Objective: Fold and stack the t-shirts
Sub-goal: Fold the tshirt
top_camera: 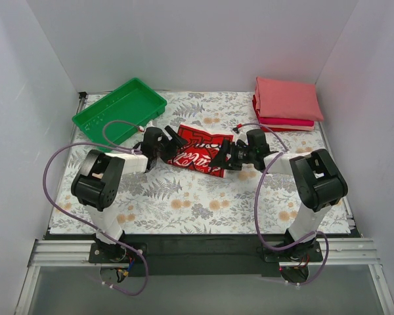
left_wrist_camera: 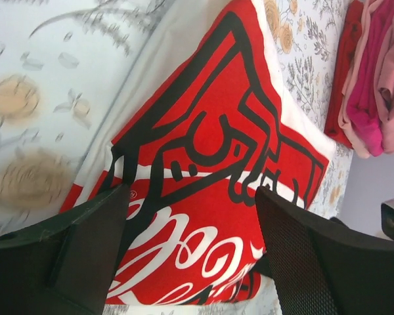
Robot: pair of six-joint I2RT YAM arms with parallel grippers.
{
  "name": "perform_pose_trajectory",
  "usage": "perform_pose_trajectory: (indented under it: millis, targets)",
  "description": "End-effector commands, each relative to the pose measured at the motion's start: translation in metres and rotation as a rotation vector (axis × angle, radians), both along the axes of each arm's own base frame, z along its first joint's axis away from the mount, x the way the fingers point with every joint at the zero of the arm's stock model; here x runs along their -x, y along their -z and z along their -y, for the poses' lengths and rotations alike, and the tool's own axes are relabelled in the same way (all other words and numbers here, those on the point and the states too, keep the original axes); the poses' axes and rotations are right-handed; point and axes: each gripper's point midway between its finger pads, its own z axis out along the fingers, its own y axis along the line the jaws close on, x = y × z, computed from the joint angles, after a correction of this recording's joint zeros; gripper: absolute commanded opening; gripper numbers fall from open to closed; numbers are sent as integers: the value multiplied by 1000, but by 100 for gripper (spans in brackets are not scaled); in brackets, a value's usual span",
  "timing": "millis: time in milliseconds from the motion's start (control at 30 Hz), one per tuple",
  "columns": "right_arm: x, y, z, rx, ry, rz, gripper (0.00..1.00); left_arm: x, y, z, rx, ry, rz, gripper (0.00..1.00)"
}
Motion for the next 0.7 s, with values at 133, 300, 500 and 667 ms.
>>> perform_pose_trajectory:
  millis: [133, 300, 500, 667]
  targets:
    - [-3, 20, 41, 78, 77, 10, 98, 81, 33, -22, -27, -23, -161, 77]
    - [-4, -1, 42, 93, 34, 79, 98, 94, -11, -28, -4, -44, -69, 77]
    - [-29, -55, 59, 214, 79, 251, 98, 92, -60, -72, -140, -222, -6, 84]
    - [-53, -70, 81, 396, 124, 367, 98, 99, -96, -92, -156, -297, 65, 85]
